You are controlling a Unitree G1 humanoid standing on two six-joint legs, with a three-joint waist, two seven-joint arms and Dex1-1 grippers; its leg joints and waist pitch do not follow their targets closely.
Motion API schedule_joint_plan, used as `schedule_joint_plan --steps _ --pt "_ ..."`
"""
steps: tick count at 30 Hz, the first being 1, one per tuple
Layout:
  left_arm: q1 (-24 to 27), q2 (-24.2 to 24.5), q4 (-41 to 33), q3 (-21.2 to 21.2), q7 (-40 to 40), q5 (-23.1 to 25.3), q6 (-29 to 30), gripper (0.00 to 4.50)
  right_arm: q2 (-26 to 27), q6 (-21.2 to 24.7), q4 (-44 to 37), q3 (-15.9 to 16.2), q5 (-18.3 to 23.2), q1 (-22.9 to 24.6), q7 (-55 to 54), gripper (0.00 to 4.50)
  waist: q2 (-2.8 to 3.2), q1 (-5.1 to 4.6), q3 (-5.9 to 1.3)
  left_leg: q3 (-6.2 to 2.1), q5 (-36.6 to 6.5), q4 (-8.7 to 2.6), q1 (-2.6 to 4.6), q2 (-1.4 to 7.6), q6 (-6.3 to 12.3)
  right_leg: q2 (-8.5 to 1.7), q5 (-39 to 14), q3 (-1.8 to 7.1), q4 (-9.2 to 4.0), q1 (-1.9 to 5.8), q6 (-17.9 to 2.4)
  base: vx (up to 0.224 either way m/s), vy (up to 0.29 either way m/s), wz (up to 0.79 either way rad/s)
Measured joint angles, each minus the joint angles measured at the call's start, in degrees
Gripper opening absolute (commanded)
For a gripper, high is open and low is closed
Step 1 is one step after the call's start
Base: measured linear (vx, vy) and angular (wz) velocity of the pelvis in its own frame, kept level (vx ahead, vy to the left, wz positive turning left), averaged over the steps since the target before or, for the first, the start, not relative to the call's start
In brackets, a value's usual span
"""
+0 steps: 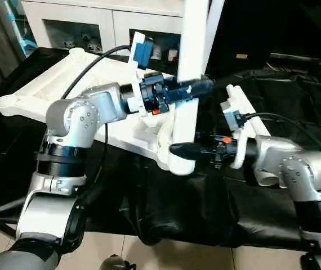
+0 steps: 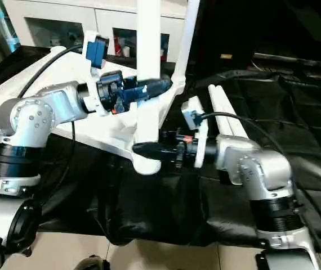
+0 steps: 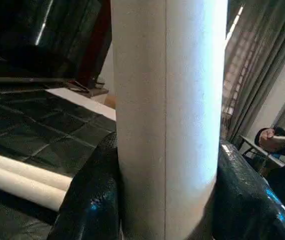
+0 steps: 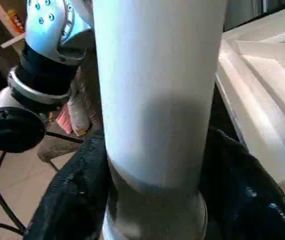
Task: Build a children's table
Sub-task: Pick table leg
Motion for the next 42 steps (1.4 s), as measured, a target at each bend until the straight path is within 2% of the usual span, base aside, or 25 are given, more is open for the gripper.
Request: schedule_joint_plan --steps 2,5,12,13,14,17,19,22,23,26,29,34,35,36,38,41,42 --pt "0.0 0.16 -0.13 0.01 0.0 -0.01 0.0 1.88 0.0 0.0 0.01 0.04 0.12 -0.07 0.11 2.32 -0.04 0.0 -0.02 0.0 0.0 0.0 0.0 0.0 0.0 0.0 0.0 0.01 0.0 0.0 0.0 0.0 0.0 0.0" --pt "0.0 0.21 -0.46 0.07 0.0 -0.04 0.0 1.88 0.06 -0.13 0.01 0.14 0.52 -0.15 0.18 2.0 -0.14 -0.01 -0.01 0.0 0.0 0.01 0.0 0.0 0.0 0.0 0.01 0.0 0.0 0.0 0.0 0.0 0.0 0.0" --pt "0.32 0.02 -0.46 0.62 1.07 0.11 -1.11 1.88 1.78 -1.65 0.5 0.1 -0.22 -0.15 -1.08 1.93 -0.25 -0.03 -0.01 0.0 0.0 0.01 0.0 0.0 0.0 0.0 0.01 0.0 0.01 0.0 0.01 0.0 0.0 0.0" --pt "0.32 -0.06 -0.46 0.73 1.52 0.23 -1.14 2.44 1.98 -1.87 0.75 0.08 -0.25 -0.15 -1.35 1.93 -0.25 -0.03 -0.01 0.0 0.0 0.01 0.0 0.0 0.0 0.0 0.01 0.0 0.01 0.0 0.01 0.0 0.0 0.0" --pt "0.32 -0.69 -0.4 0.96 2.64 0.48 -1.2 2.58 2.26 -2.36 1.24 0.06 -0.31 -0.25 -1.89 1.93 -0.25 -0.01 -0.01 0.0 0.0 0.01 0.01 0.0 0.0 0.0 0.01 0.0 0.01 0.01 0.01 0.0 0.0 0.0" --pt "0.3 -2.01 -0.37 1.09 7.33 3.02 -3.03 2.64 3.12 -2.98 2.17 0.02 -1.45 -0.75 -4.81 1.92 -0.28 0.11 -0.01 0.0 0.01 0.05 -0.02 0.0 0.0 -0.01 0.04 0.0 0.0 0.02 0.03 0.0 0.0 0.0" --pt "0.17 -2.83 -0.3 1.08 11.48 5.33 -4.57 2.93 3.43 -3.27 2.83 -0.09 -2.38 -0.88 -6.67 1.91 -0.28 0.05 -0.01 0.0 0.01 0.06 -0.02 0.0 -0.01 -0.02 0.07 0.01 0.0 0.02 0.05 0.0 0.0 0.0" --pt "-0.16 -3.37 0.3 1.5 14.76 5.63 -4.62 3.08 3.94 -3.71 3.57 -0.2 -2.81 -0.93 -7.65 1.91 -0.28 0.01 -0.01 0.0 0.01 0.06 -0.02 0.0 -0.01 -0.01 0.08 0.01 0.0 0.01 0.06 0.0 0.0 0.0" --pt "-0.16 -3.38 0.3 1.61 14.89 5.54 -4.61 2.71 4.07 -3.73 3.57 -0.2 -2.82 -0.97 -7.79 1.91 -0.28 0.0 -0.01 0.0 0.01 0.06 -0.02 0.0 0.0 -0.01 0.08 0.0 0.0 0.0 0.06 0.0 0.0 0.0" --pt "-0.17 -3.64 0.17 2.01 15.26 5.28 -4.21 2.76 4.1 -3.85 3.78 -0.2 -3.21 -1.35 -8.3 1.91 -0.28 -0.06 -0.01 0.0 0.01 0.06 -0.03 0.0 0.0 -0.01 0.08 0.0 0.0 0.0 0.06 0.0 0.0 0.0" --pt "-0.2 -4.53 0.16 2.74 16.86 5.3 -3.79 2.33 4.1 -4.42 4.15 -0.2 -3.49 -1.57 -8.91 1.91 -0.28 -0.05 -0.01 0.0 0.01 0.06 -0.02 0.0 0.0 -0.01 0.08 0.0 0.0 0.0 0.05 0.0 0.0 0.0" --pt "-0.28 -5.21 0.16 2.96 18.47 5.3 -3.79 1.95 4.17 -5.4 4.71 -0.25 -4.23 -1.73 -9.67 1.91 -0.28 0.07 -0.01 0.0 0.01 0.08 -0.03 0.0 0.01 -0.01 0.1 0.01 0.0 0.01 0.06 0.0 0.0 0.0" --pt "-0.29 -5.2 0.16 2.95 18.47 5.28 -3.76 1.93 4.22 -5.49 4.73 -0.23 -4.56 -1.8 -9.67 2.26 -0.29 0.05 -0.01 0.0 0.01 0.08 -0.03 0.0 0.01 -0.01 0.1 0.01 0.0 0.01 0.06 0.0 0.0 0.0" --pt "-0.3 -5.17 0.13 2.95 18.47 5.28 -3.73 1.93 4.26 -5.49 4.81 -0.22 -4.63 -1.88 -9.67 2.26 -0.29 0.03 -0.01 0.0 0.02 0.08 -0.03 0.0 0.01 -0.01 0.1 0.01 0.01 0.01 0.06 0.0 0.0 0.0" --pt "-0.32 -5.06 0.08 2.95 18.4 5.32 -3.61 1.85 4.28 -5.47 5.15 -0.16 -4.55 -2.09 -9.36 2.64 -0.29 0.01 -0.01 0.0 0.02 0.08 -0.03 0.0 0.01 -0.01 0.1 0.01 0.01 0.01 0.06 0.0 0.0 0.0" --pt "-0.32 -4.53 0.11 2.58 17.98 5.48 -3.22 1.85 3.75 -5.11 5.73 0.02 -3.97 -3.09 -8.21 2.94 -0.28 -0.01 -0.01 0.0 0.02 0.08 -0.04 0.0 0.03 -0.02 0.11 0.01 0.01 0.0 0.06 0.0 0.0 0.0" --pt "-0.32 -4.2 0.09 2.14 17.6 5.51 -3.22 1.85 3.0 -4.89 5.79 0.15 -3.88 -3.83 -7.49 2.94 -0.28 0.03 -0.01 0.0 0.03 0.08 -0.04 0.0 0.03 -0.01 0.11 0.01 0.0 0.01 0.06 0.0 0.0 0.0"
